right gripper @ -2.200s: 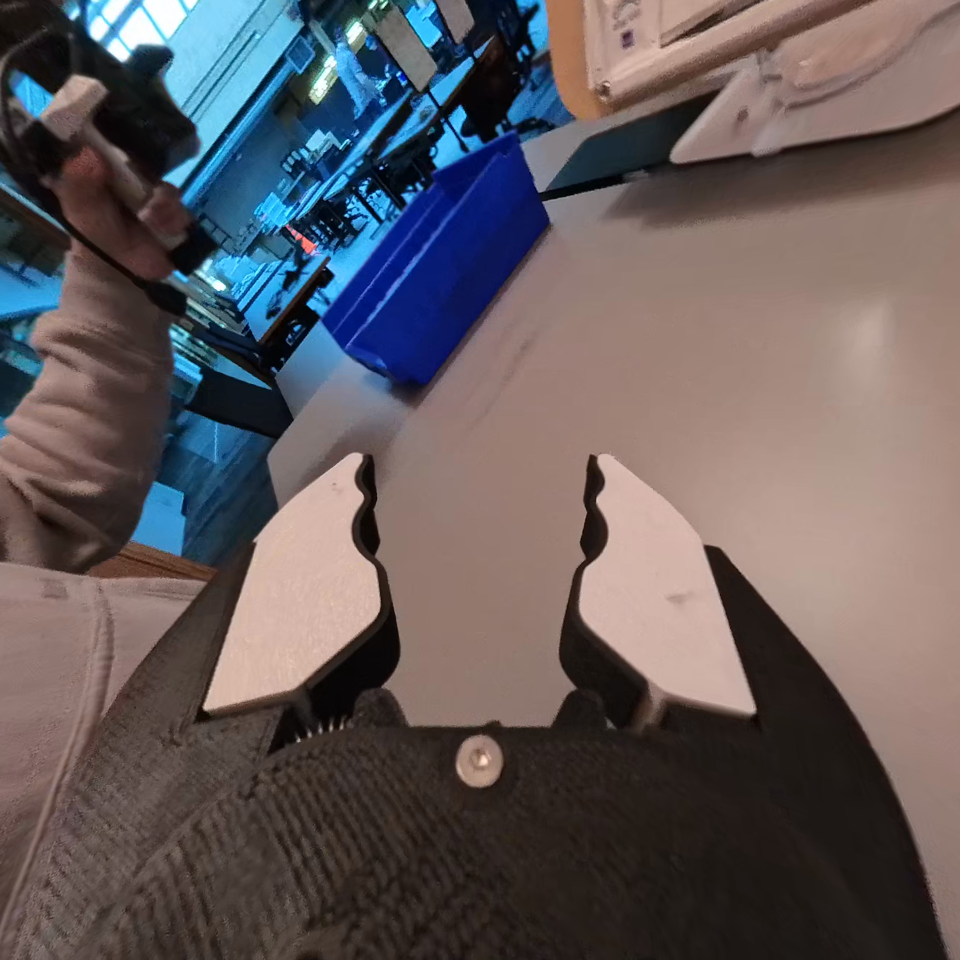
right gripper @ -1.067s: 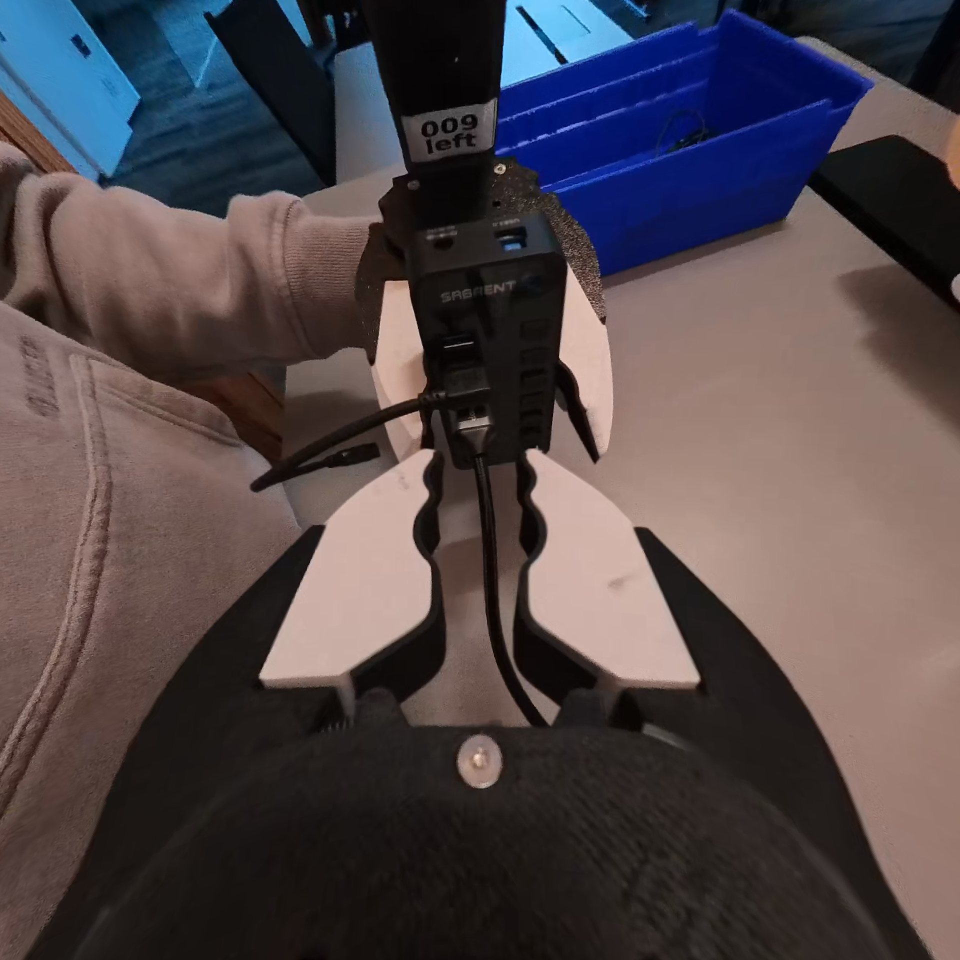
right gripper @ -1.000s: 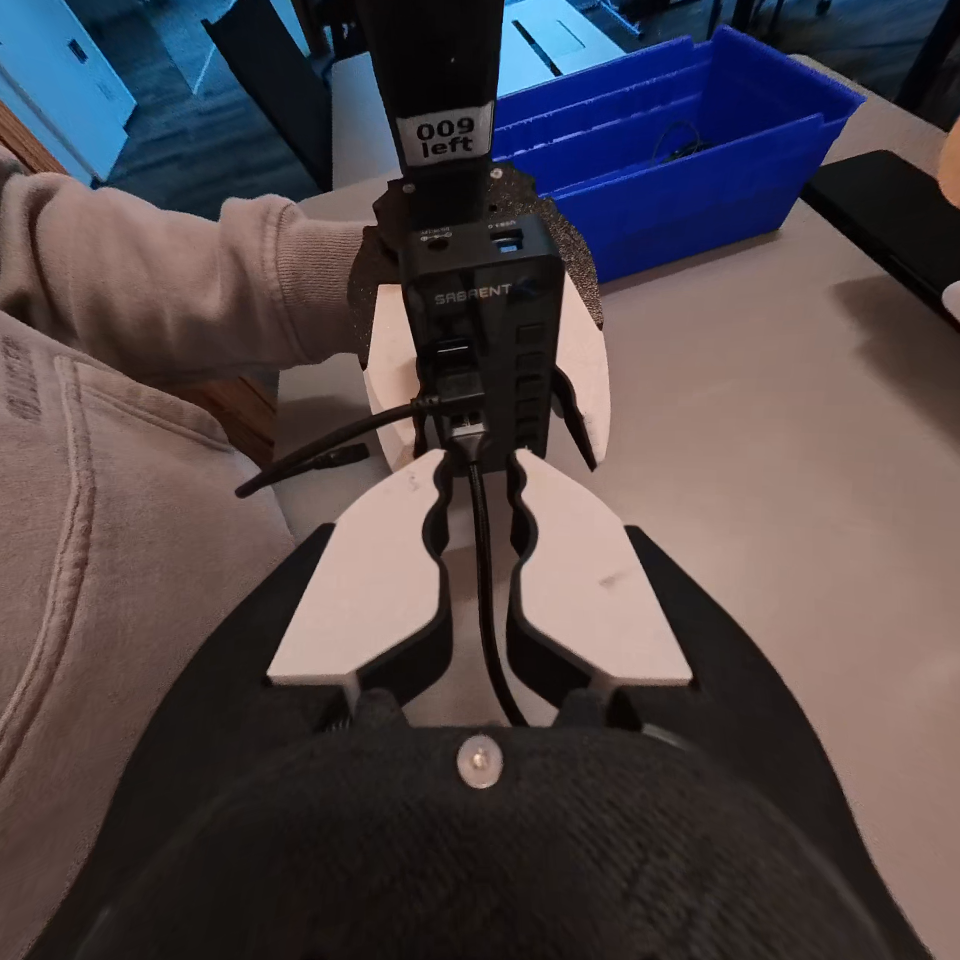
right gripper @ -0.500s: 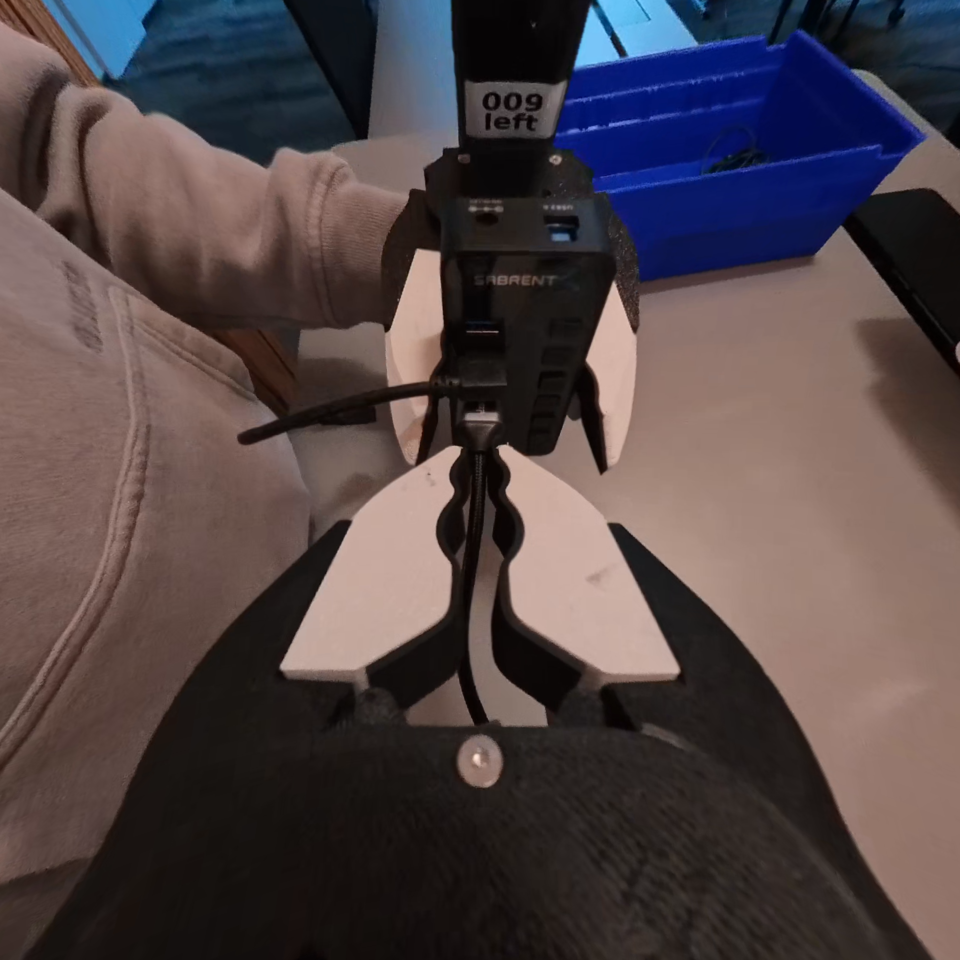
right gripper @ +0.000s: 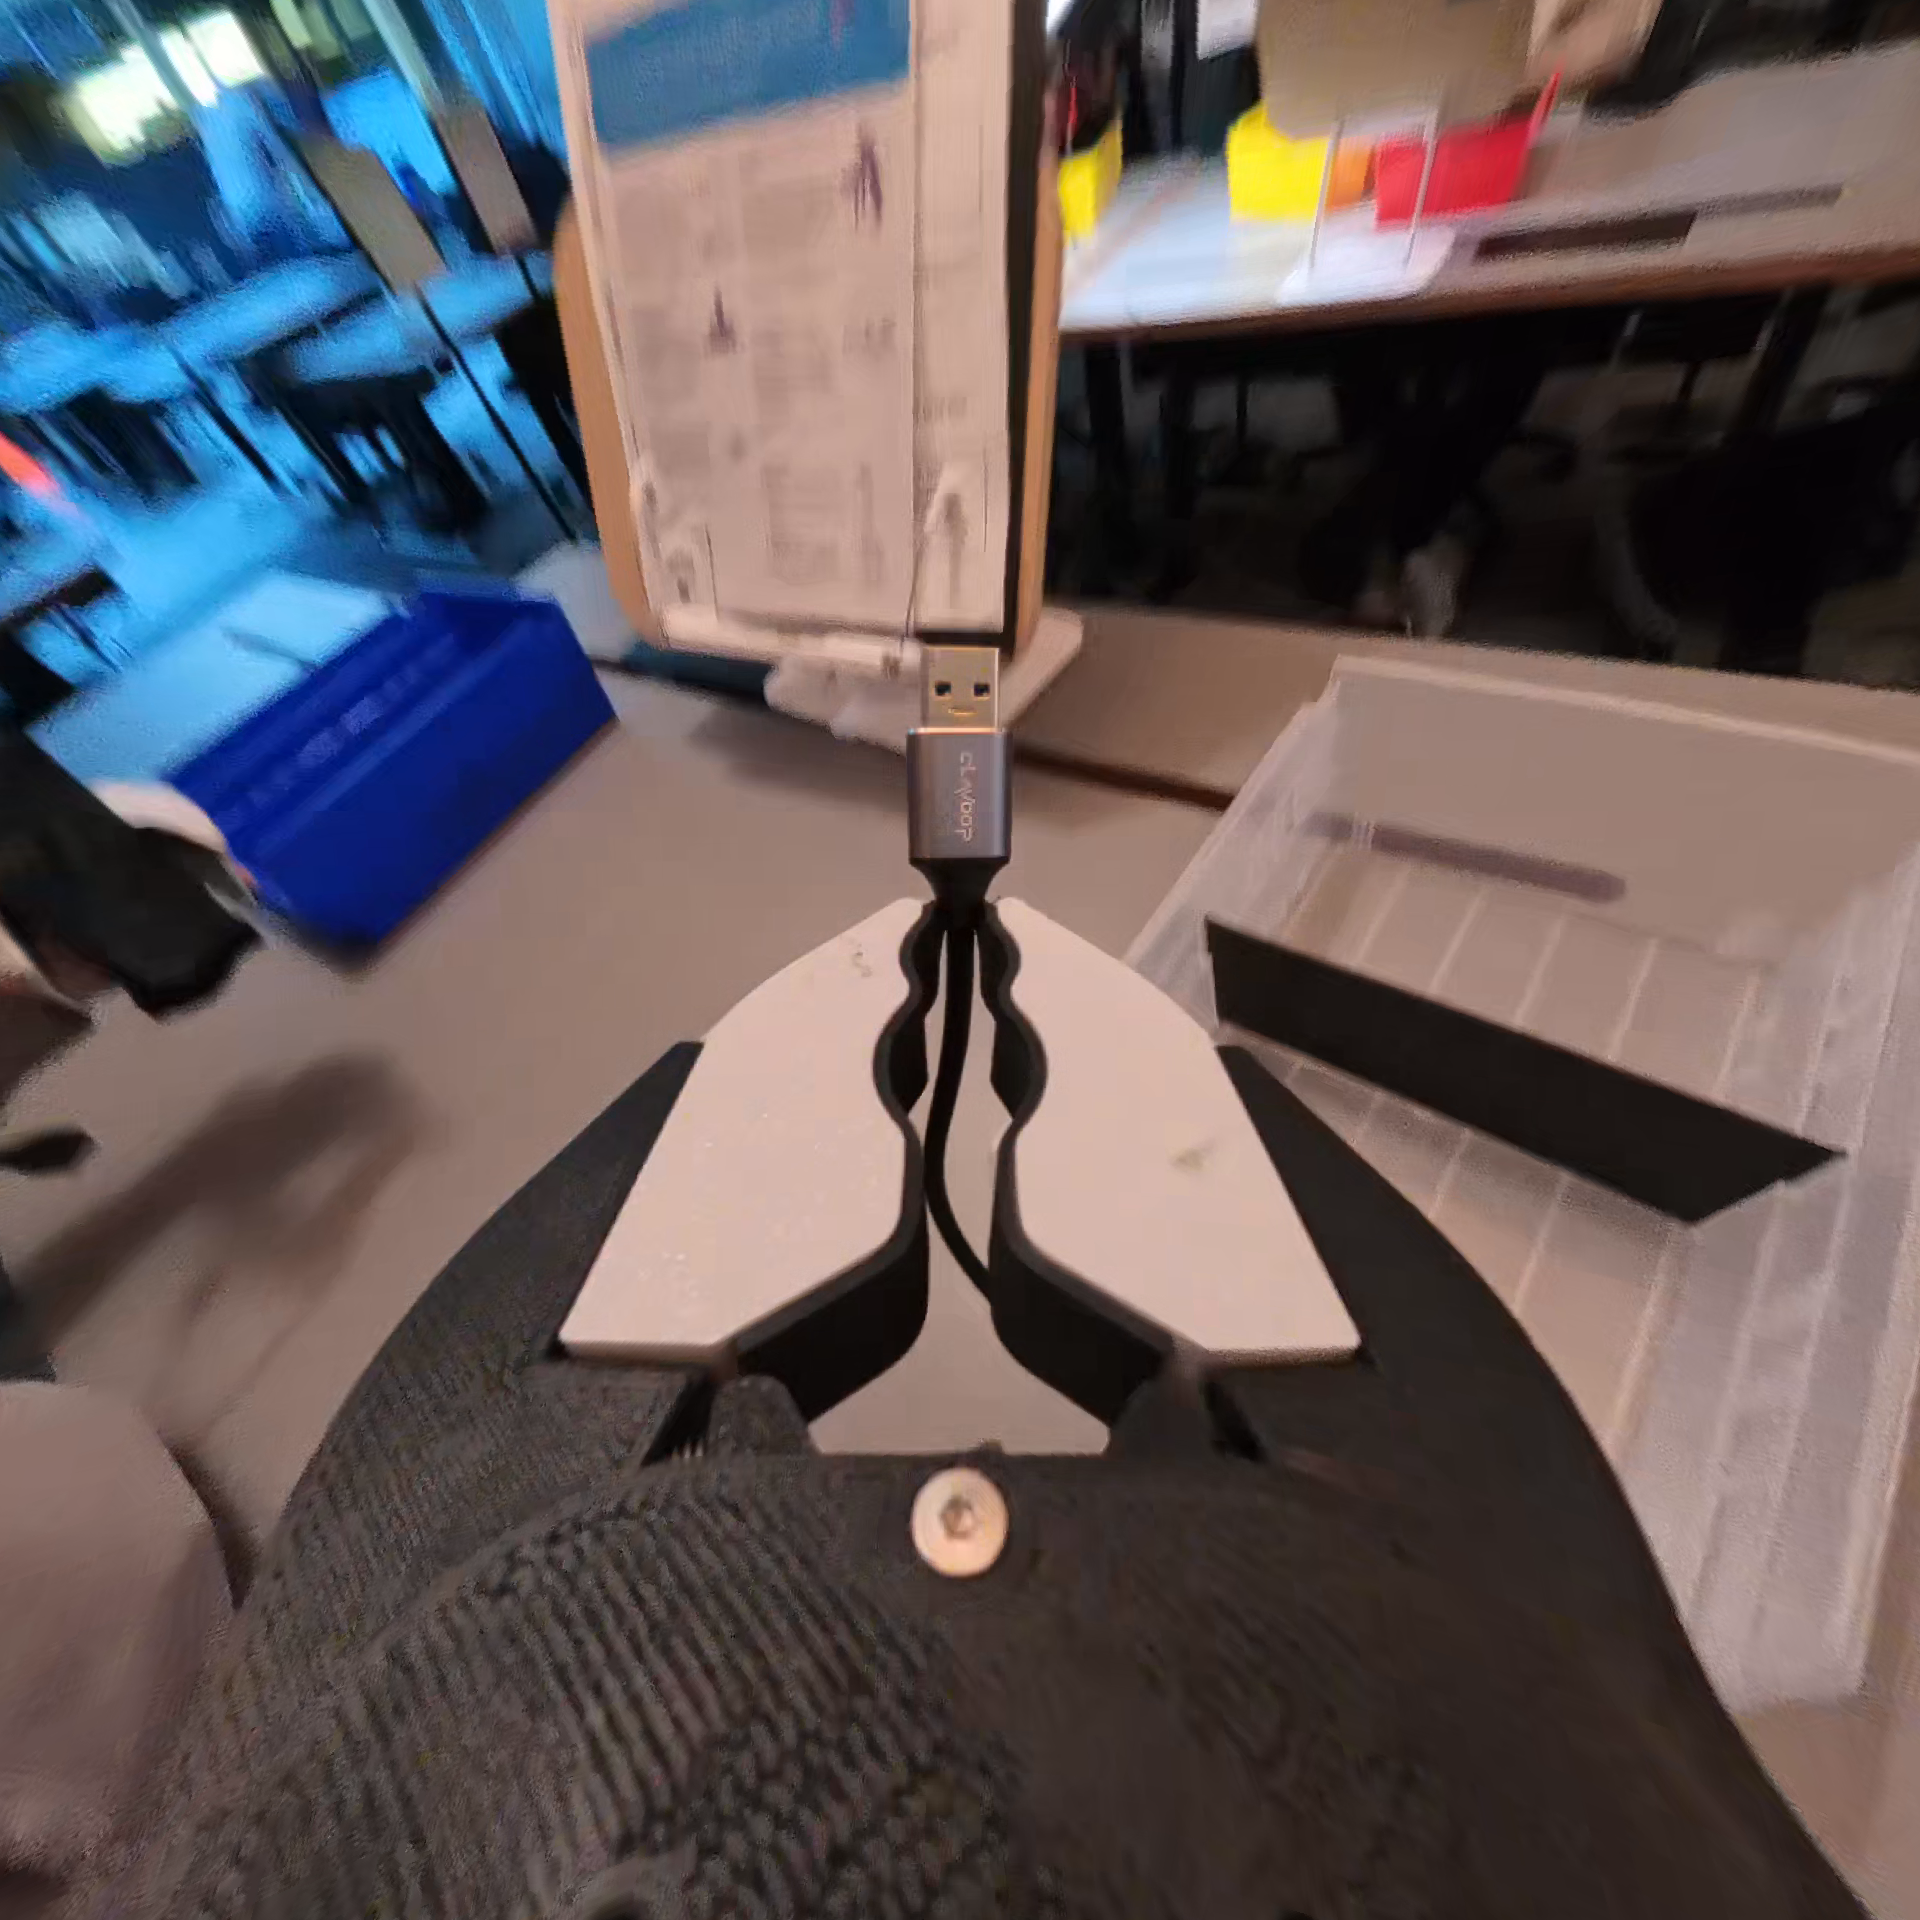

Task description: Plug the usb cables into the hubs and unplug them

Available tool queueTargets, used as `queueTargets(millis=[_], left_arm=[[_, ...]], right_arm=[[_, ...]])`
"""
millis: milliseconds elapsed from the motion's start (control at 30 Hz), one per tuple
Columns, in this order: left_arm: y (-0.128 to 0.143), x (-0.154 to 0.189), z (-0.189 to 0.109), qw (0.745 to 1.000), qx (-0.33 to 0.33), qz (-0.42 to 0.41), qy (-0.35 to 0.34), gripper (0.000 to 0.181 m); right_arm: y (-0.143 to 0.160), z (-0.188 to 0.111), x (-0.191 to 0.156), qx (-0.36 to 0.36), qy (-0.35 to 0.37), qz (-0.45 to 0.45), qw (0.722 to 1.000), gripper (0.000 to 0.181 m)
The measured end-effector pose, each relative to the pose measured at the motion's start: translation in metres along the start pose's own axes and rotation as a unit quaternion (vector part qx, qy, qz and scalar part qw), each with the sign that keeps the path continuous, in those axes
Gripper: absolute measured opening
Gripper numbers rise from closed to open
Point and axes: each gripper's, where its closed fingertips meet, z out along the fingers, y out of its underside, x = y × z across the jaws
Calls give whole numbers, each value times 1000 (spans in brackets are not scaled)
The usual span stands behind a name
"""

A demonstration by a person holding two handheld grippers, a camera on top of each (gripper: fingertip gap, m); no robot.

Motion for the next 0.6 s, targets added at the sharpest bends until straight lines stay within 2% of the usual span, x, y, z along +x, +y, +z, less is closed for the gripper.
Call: queueTargets(millis=[67,133,200,233,300,400,500,600], left_arm=[[7,6,9,1000,-6,-6,11,70],[12,9,17,1000,-7,-14,21,69],[15,9,21,1000,-12,-17,21,70],[16,9,23,999,-14,-19,22,70],[16,11,24,999,-13,-23,27,70],[18,12,25,999,-17,-25,27,70],[19,12,27,999,-16,-31,29,70],[17,10,29,999,-15,-28,25,70]], right_arm=[[-13,-7,8,52,-49,1,997,7],[-17,-10,33,84,-11,-20,996,7],[3,-3,54,34,4,-25,999,7],[16,0,69,3,42,-37,998,7],[37,3,90,-60,110,-99,987,7],[66,11,101,-157,152,-136,966,7],[98,38,84,-237,98,-162,953,7],[136,58,87,-319,93,-141,933,8]])
